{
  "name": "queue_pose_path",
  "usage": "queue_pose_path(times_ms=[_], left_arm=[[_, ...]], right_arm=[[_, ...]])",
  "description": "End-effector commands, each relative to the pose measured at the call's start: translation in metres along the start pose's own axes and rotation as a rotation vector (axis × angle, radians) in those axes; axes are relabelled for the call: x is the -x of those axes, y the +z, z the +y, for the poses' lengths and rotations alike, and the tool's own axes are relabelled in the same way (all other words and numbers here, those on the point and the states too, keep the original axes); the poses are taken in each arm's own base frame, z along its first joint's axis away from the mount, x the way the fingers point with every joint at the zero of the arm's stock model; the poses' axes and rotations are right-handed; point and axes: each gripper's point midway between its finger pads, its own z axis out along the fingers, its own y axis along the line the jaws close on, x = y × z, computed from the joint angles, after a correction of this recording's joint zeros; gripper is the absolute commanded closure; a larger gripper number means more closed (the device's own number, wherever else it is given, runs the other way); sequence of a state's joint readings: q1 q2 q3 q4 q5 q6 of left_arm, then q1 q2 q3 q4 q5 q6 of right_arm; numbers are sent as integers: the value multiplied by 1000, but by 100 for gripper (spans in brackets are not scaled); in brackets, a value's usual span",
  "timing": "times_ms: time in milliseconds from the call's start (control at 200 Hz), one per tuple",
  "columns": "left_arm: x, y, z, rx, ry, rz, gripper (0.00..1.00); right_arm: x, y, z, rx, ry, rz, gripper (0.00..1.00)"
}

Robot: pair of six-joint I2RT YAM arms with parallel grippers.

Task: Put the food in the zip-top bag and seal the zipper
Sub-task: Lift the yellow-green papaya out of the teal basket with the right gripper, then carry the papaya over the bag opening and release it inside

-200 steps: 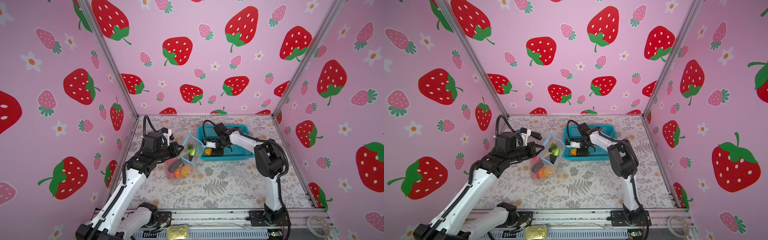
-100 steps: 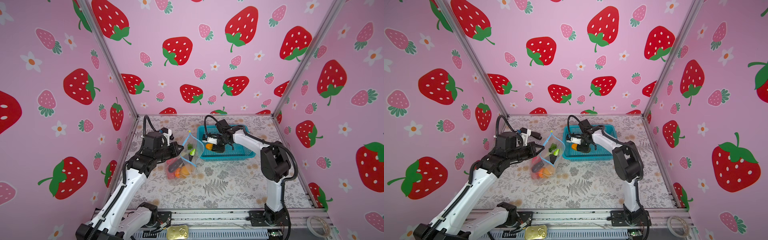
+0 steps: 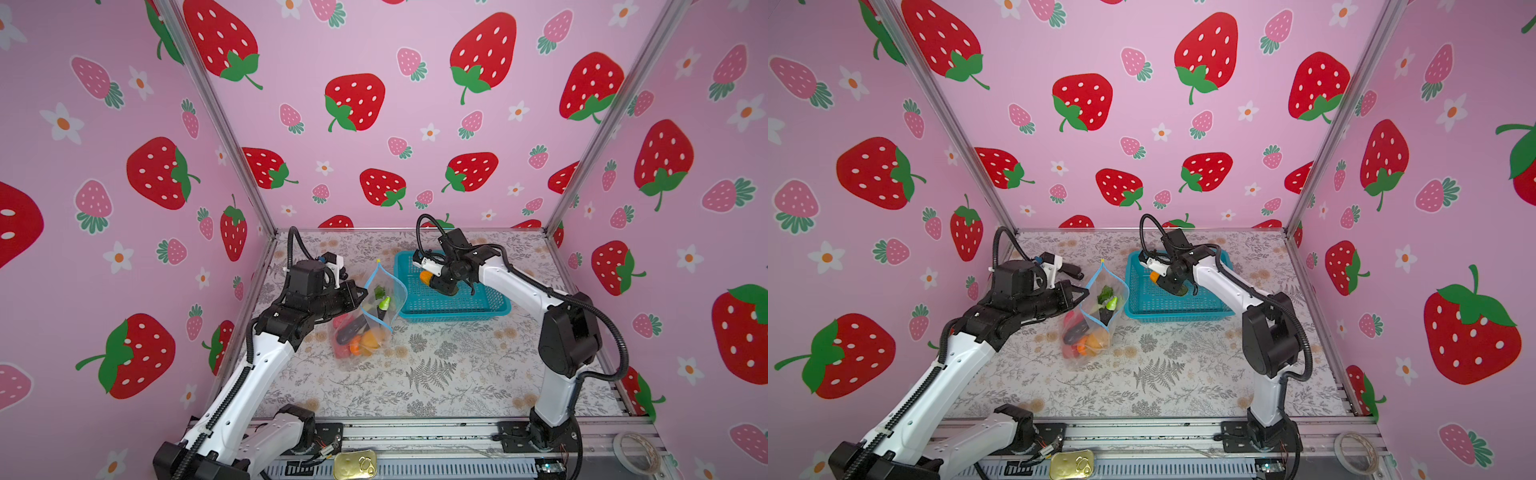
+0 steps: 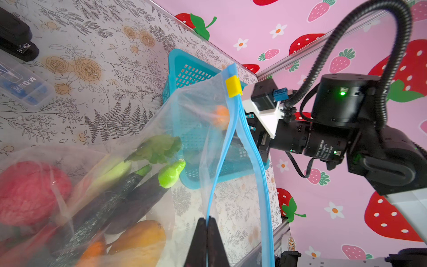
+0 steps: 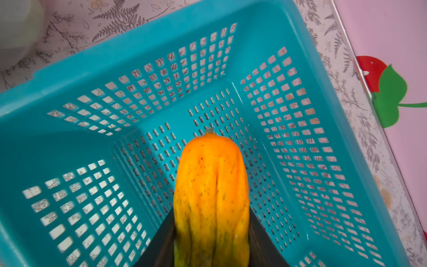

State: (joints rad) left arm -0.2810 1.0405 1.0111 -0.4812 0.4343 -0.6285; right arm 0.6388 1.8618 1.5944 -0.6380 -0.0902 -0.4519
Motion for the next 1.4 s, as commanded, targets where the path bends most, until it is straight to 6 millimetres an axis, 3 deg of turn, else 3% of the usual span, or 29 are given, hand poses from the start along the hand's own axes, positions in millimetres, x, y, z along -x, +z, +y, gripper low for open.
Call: queue_pose_path(times_ms=[0,475,635,845,1020,1245,1395], left_arm=[[14,-9,-12,-17,11,-34,100],[22,-9,-20,-33,7,-41,100],[25,-7,-22,-37,3,-40,100],[27,-7,-23,-39,5,-47,100],[28,-6,-23,-37,7,-45,100],[28,-7,-24,-38,7,-49,100],[27,-9,-24,-41,9,-51,100]], right_arm=[[22,-40,-11,-52,118,-73,65],[120,-160,40,119,274,-506,61],[155,-192,54,220,425,-641,61],[177,-188,66,333,610,-557,63],[179,-169,83,376,681,-486,64],[186,-164,95,364,680,-486,68],[182,-145,106,365,708,-437,70]])
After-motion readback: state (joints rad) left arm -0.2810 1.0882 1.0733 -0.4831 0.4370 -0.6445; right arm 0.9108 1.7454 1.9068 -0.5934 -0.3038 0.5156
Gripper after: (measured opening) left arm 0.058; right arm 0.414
